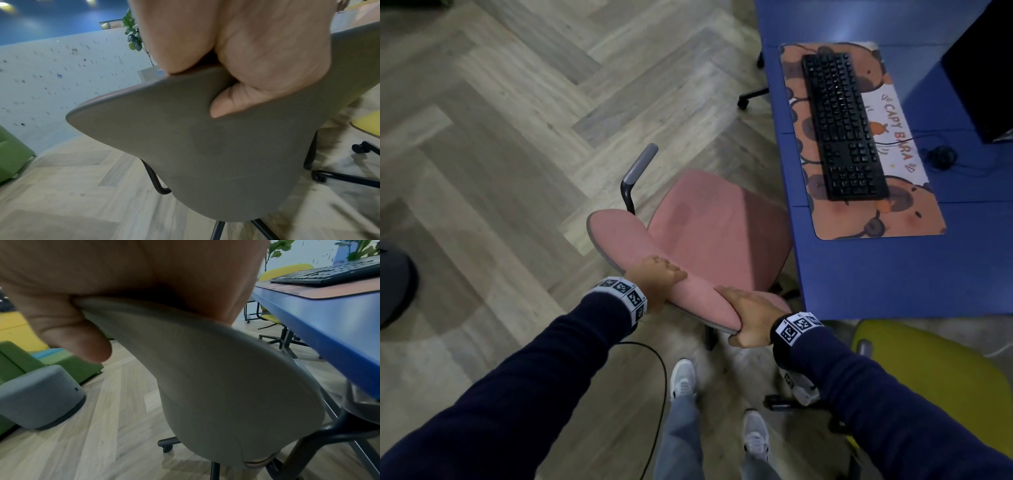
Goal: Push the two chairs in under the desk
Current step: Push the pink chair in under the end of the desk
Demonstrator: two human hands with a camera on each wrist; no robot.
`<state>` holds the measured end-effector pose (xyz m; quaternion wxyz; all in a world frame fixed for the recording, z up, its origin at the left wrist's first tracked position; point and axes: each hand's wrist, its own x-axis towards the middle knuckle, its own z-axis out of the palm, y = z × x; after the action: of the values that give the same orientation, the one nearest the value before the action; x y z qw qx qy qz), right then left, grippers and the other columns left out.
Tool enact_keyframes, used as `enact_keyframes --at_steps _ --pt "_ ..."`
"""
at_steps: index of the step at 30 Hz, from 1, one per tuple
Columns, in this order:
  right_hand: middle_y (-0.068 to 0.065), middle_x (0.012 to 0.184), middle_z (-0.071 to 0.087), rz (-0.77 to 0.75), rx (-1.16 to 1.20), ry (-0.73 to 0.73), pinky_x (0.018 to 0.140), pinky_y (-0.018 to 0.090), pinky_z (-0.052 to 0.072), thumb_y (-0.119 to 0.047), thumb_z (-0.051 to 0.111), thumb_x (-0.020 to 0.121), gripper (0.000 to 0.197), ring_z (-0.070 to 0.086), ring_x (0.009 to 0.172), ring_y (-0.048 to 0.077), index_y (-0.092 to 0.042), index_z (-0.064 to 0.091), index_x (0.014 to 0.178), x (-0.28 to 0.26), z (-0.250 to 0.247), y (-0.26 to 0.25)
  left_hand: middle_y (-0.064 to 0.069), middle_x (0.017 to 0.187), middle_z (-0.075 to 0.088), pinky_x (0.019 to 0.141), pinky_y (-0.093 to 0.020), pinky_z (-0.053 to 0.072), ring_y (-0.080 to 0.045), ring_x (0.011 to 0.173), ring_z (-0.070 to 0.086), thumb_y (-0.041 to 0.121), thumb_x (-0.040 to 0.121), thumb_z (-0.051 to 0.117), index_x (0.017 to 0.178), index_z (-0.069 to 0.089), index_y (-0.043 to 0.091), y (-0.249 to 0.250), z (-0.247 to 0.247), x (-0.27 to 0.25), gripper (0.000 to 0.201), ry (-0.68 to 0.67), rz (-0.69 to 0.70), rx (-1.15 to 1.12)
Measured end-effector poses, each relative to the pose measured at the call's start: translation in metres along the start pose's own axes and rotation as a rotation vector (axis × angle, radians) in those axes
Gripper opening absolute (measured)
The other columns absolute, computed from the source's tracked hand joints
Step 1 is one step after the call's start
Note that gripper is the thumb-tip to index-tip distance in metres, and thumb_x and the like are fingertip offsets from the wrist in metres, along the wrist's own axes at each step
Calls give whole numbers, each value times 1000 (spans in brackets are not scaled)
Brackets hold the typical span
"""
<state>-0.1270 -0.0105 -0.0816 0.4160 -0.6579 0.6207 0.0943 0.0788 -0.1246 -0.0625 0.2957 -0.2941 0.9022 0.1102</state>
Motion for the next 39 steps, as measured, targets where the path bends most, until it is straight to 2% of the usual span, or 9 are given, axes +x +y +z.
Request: enact_keyframes --at_steps 5,9,14,20,28,34,39 --pt "12 159 30 25 63 63 116 43 32 -43 67 65 109 35 143 28 -21 10 155 11 12 -8 2 140 56 109 -38 40 -24 124 54 14 77 63 141 45 23 -24 -7 13 67 3 83 72" --pt "14 161 25 48 147 136 121 32 21 -32 66 73 101 29 147 26 -12 13 156 20 3 -13 5 143 53 111 -38 36 -22 127 52 20 76 71 141 45 26 -40 -20 35 70 37 102 126" --pt "12 163 20 81 203 163 121 30 20 -27 65 73 100 24 149 23 -10 11 156 36 -24 -6 4 149 48 116 -39 30 -20 134 47 20 84 60 144 43 26 -55 -47 65 62 79 113 122" --pt "12 164 18 84 227 174 119 26 18 -22 65 75 99 23 149 22 -10 10 156 64 -58 4 5 153 44 120 -35 20 -16 141 40 14 85 58 147 37 30 -78 -70 100 67 80 72 130" --pt "10 163 19 41 245 235 118 27 19 -24 70 81 97 23 149 22 -10 11 156 97 -95 4 9 157 37 119 -40 19 -15 143 36 18 86 55 148 33 36 -114 -91 130 69 82 5 200" --pt "7 164 17 79 307 292 121 30 19 -31 65 81 95 20 150 21 -13 11 156 128 -115 -15 8 158 35 119 -40 16 -17 144 33 16 87 56 150 30 35 -158 -115 156 70 46 71 265" --pt "9 164 17 151 373 328 121 29 19 -33 63 80 95 20 150 22 -11 11 156 163 -131 -42 6 161 29 121 -41 12 -18 148 27 17 93 51 153 25 33 -198 -136 178 68 -4 146 319"
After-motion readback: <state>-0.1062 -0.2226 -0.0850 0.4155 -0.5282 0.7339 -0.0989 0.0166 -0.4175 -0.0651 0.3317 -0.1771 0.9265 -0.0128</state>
